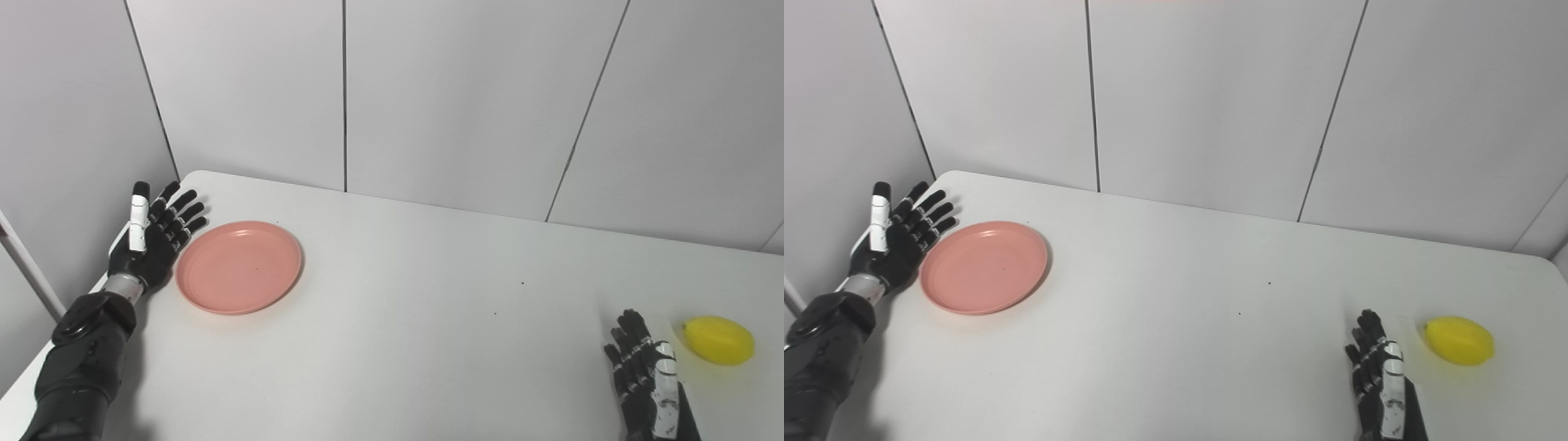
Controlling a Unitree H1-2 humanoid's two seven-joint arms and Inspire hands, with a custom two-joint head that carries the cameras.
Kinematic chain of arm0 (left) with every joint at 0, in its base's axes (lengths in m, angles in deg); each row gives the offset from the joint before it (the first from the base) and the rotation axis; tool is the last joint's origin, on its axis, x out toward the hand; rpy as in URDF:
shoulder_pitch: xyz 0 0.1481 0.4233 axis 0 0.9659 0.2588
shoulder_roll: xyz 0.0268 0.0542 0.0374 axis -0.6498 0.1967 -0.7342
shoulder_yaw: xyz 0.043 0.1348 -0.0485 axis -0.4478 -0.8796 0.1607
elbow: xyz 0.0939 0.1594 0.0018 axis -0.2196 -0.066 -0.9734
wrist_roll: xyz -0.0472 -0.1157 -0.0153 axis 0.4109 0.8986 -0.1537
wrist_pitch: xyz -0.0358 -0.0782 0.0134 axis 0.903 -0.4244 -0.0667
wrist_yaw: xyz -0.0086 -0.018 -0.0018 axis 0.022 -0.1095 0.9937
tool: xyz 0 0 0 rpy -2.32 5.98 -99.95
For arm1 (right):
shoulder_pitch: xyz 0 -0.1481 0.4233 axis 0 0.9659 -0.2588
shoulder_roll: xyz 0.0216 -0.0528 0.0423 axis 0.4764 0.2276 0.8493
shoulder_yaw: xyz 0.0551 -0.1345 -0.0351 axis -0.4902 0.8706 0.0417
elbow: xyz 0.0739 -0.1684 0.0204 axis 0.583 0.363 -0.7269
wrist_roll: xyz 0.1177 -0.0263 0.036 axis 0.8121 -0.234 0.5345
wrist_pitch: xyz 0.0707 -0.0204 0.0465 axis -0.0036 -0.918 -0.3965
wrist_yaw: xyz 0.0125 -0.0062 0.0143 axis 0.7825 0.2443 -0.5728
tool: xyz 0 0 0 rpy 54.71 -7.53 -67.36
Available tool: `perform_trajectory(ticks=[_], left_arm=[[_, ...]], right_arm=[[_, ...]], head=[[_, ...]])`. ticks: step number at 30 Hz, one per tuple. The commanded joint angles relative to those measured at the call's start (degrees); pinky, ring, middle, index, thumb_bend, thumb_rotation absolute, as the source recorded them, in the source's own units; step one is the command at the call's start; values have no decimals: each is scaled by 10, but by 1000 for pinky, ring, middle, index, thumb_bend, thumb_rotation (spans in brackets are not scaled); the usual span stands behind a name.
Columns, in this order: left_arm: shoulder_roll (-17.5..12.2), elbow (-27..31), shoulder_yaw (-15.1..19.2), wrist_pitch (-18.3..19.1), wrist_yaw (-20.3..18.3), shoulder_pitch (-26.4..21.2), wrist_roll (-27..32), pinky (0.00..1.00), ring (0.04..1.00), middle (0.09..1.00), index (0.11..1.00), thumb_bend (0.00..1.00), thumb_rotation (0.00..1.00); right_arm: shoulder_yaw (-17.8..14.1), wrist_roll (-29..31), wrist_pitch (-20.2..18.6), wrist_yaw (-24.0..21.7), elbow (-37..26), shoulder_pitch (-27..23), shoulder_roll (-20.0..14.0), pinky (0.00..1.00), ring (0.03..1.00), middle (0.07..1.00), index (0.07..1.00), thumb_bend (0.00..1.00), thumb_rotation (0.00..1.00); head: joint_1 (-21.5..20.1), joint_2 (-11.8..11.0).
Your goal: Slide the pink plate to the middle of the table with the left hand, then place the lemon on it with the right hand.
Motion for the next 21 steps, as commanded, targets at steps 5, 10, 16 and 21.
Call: perform_trajectory(ticks=[5, 10, 16, 21], left_arm=[[15, 31, 1, 26, -16, 6, 17, 895, 903, 920, 968, 997, 855], [29, 65, 1, 47, -9, 20, 23, 867, 877, 900, 932, 980, 860], [59, 147, 5, 93, 20, 48, 36, 898, 880, 897, 924, 975, 837], [81, 207, 0, 121, 61, 65, 30, 849, 855, 861, 911, 986, 819]], right_arm=[[2, 3, 1, 1, 39, 30, 10, 1000, 979, 954, 905, 585, 969], [2, 5, 7, -2, 43, 28, 10, 1000, 974, 950, 905, 588, 963], [3, 2, 8, -1, 44, 27, 11, 1000, 970, 949, 894, 603, 955], [5, 2, 15, -6, 46, 26, 10, 1000, 981, 959, 902, 590, 973]], head=[[0, 1], [-2, 2], [-2, 2], [-5, 4]])
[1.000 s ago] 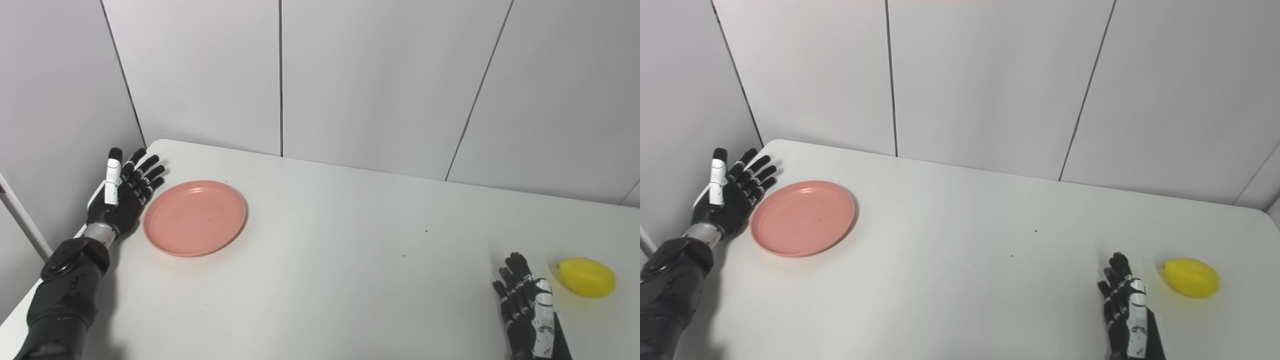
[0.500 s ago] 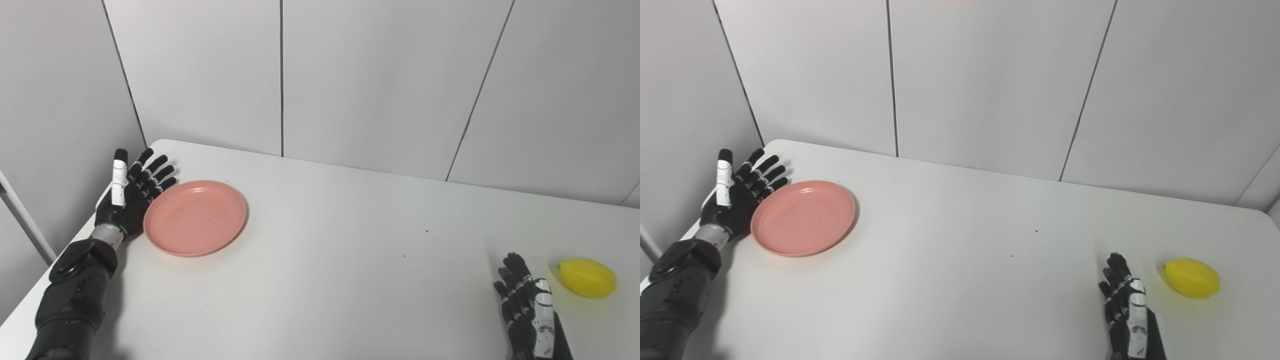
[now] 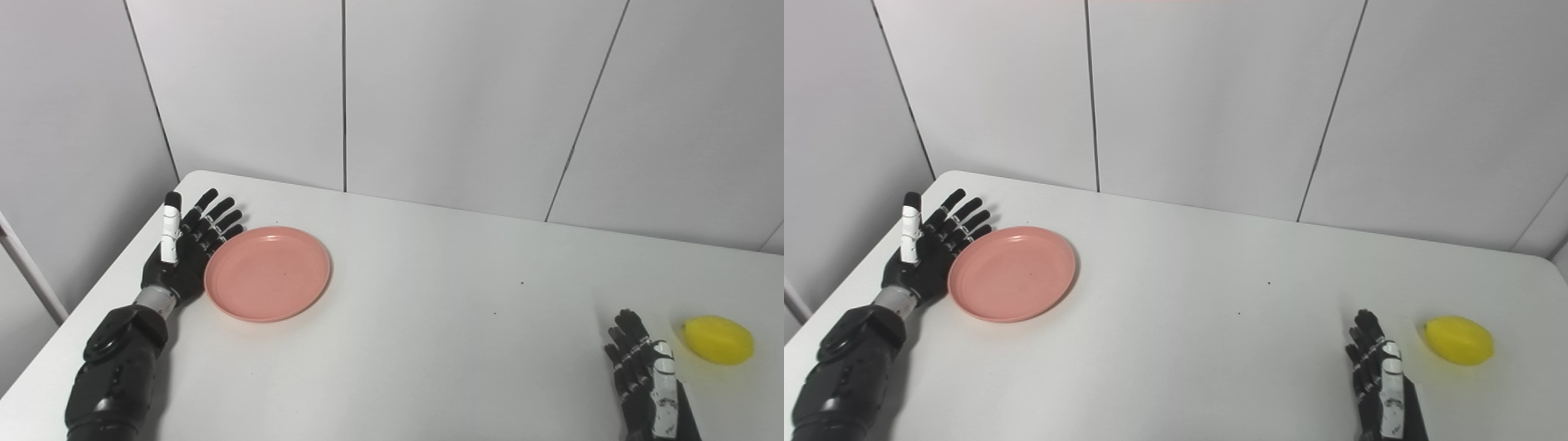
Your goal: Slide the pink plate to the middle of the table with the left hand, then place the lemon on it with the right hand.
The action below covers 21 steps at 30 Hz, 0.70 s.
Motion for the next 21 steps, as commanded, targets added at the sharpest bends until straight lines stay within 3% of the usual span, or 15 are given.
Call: perform_trajectory(ticks=[1, 8, 21], left_arm=[[5, 27, -4, 23, 21, -1, -7, 848, 855, 861, 911, 986, 820], [29, 71, -12, 40, 58, 12, -15, 826, 851, 853, 940, 1000, 815], [76, 121, -5, 74, 129, 14, -9, 804, 847, 836, 889, 1000, 804]], right_arm=[[4, 4, 14, -6, 45, 27, 10, 1000, 982, 959, 902, 589, 973], [4, 3, 15, -3, 42, 28, 14, 999, 967, 945, 890, 592, 962], [5, 2, 20, -5, 50, 23, 15, 1000, 972, 949, 884, 599, 958]], head=[[0, 1], [-2, 4], [-6, 2]])
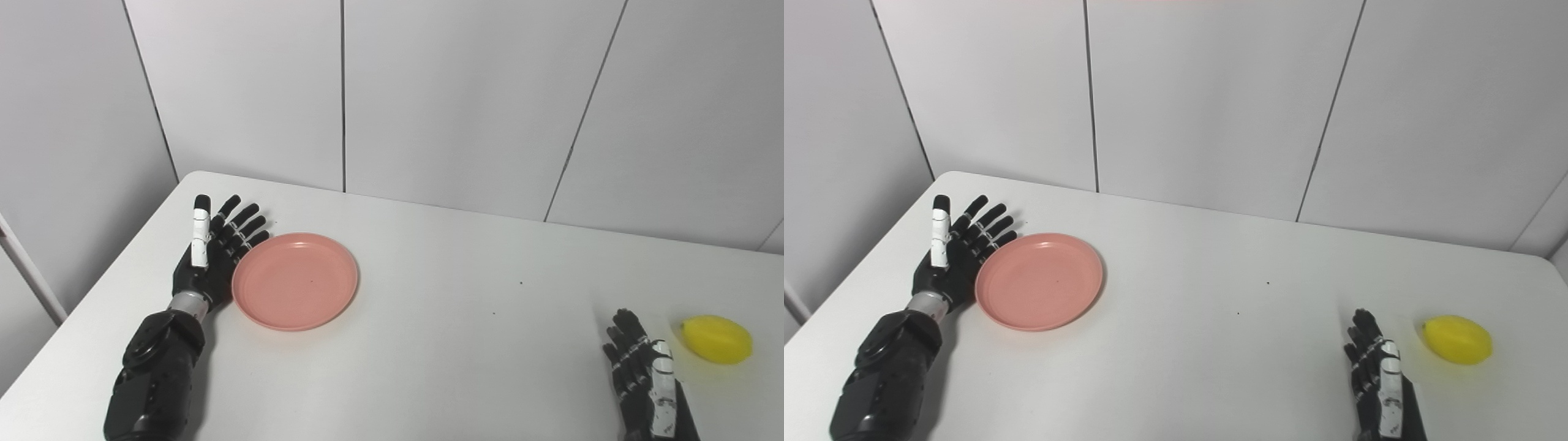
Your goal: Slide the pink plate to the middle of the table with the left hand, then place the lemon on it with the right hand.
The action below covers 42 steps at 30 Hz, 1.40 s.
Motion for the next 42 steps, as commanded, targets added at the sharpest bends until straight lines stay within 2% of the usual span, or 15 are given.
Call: perform_trajectory(ticks=[1, 7, 17, 21, 27, 34, 42], left_arm=[[8, 16, 1, 19, 18, -3, 1, 805, 840, 831, 889, 1000, 807], [32, 61, -1, 54, 58, 3, -1, 787, 824, 825, 881, 1000, 831], [62, 105, -5, 88, 75, 14, 17, 859, 865, 853, 895, 993, 819], [76, 111, 1, 98, 82, 16, 28, 919, 895, 894, 920, 966, 794], [86, 117, -6, 102, 94, 24, 21, 914, 895, 895, 915, 960, 805], [91, 106, -21, 94, 81, 32, 18, 877, 873, 868, 914, 950, 830], [108, 88, -32, 76, 75, 39, 10, 840, 877, 898, 922, 933, 857]], right_arm=[[5, 4, 21, -6, 50, 24, 14, 1000, 975, 952, 886, 597, 961], [6, 5, 24, -8, 50, 24, 15, 1000, 981, 957, 881, 598, 964], [8, -2, 24, -6, 48, 24, 15, 1000, 979, 958, 876, 604, 974], [9, 0, 24, -8, 49, 24, 16, 1000, 980, 955, 868, 594, 967], [9, 1, 17, -4, 45, 24, 19, 1000, 976, 949, 859, 594, 954], [9, -1, 20, -2, 45, 24, 23, 1000, 973, 947, 863, 593, 941], [12, -11, 20, 1, 42, 25, 24, 1000, 964, 943, 868, 586, 963]], head=[[-1, 1], [-3, 3], [-4, 5], [-5, 6], [-8, 8], [-12, 9], [-16, 11]])
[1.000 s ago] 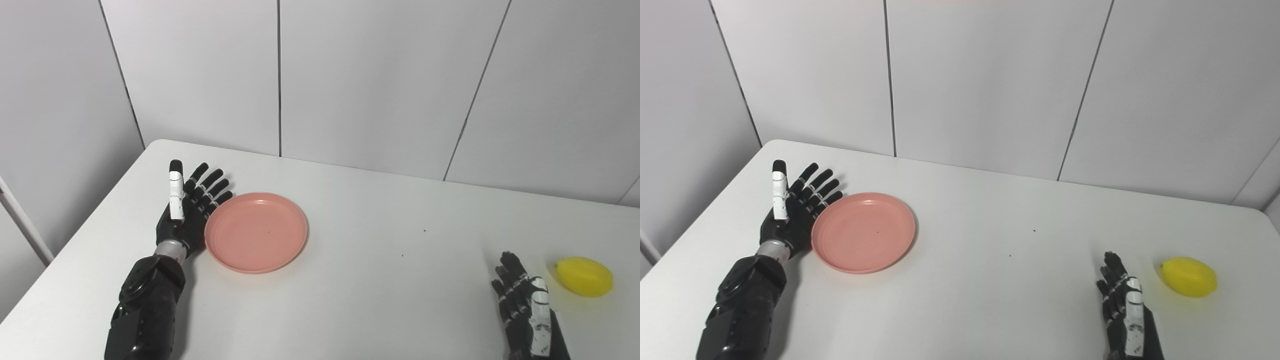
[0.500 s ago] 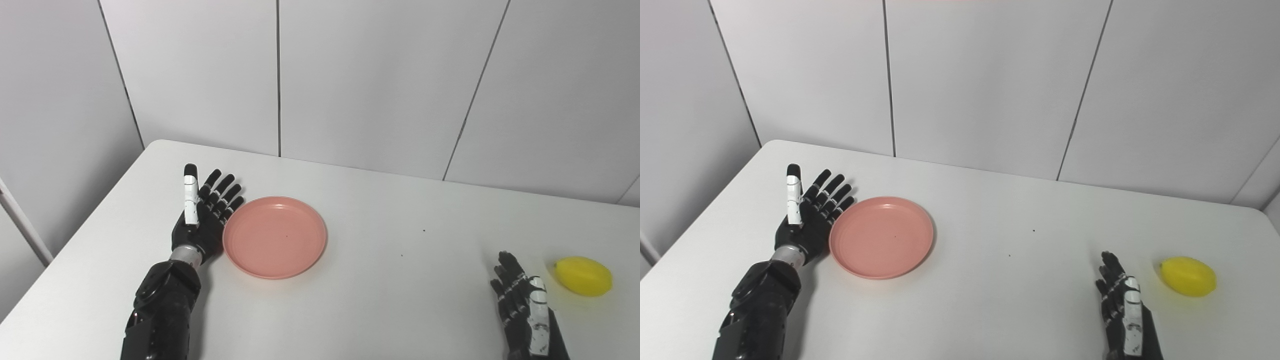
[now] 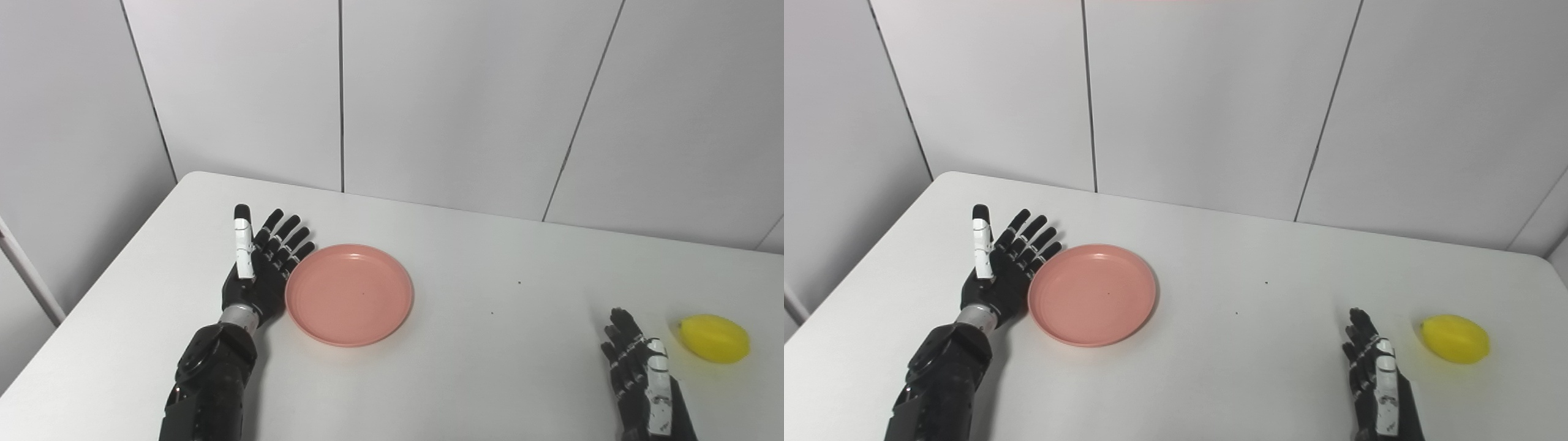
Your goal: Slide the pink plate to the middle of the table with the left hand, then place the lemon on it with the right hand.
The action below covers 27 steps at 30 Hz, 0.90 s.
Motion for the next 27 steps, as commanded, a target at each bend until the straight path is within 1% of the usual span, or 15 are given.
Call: perform_trajectory(ticks=[1, 3, 6, 11, 14, 17, 18, 22, 27], left_arm=[[11, -21, -10, -3, -3, 12, -13, 839, 877, 891, 922, 931, 859], [13, -28, -14, -10, -7, 13, -15, 821, 867, 873, 910, 927, 865], [16, -38, -18, -18, -14, 14, -17, 811, 858, 870, 907, 928, 867], [22, -46, -27, -22, -16, 17, -23, 801, 845, 866, 935, 931, 874], [26, -48, -33, -26, -16, 20, -27, 770, 841, 864, 954, 938, 869], [33, -47, -41, -29, -14, 26, -33, 756, 841, 862, 939, 935, 871], [36, -47, -43, -30, -13, 28, -34, 755, 844, 860, 936, 933, 873], [48, -42, -48, -33, -5, 34, -40, 803, 852, 873, 922, 937, 865], [58, -42, -49, -36, 2, 36, -49, 810, 849, 864, 928, 936, 858]], right_arm=[[10, 1, 21, 0, 41, 28, 22, 1000, 964, 942, 868, 586, 963], [9, 0, 21, 1, 39, 29, 24, 1000, 963, 940, 863, 584, 956], [11, -3, 18, 1, 34, 30, 25, 1000, 963, 941, 863, 605, 944], [11, -4, 15, 2, 30, 31, 26, 1000, 961, 941, 866, 591, 943], [11, -2, 11, 1, 29, 31, 27, 1000, 961, 941, 867, 590, 939], [10, -2, 14, 1, 30, 30, 28, 1000, 959, 939, 861, 592, 933], [10, -3, 15, 1, 31, 29, 29, 1000, 958, 936, 856, 590, 931], [11, -5, 15, 4, 29, 29, 31, 987, 949, 927, 847, 600, 922], [13, -7, 12, 6, 23, 31, 33, 986, 950, 927, 845, 600, 922]], head=[[-2, 2], [-5, 3], [-6, 3], [-7, 5], [-7, 5], [-8, 6], [-9, 6], [-10, 7], [-12, 8]])
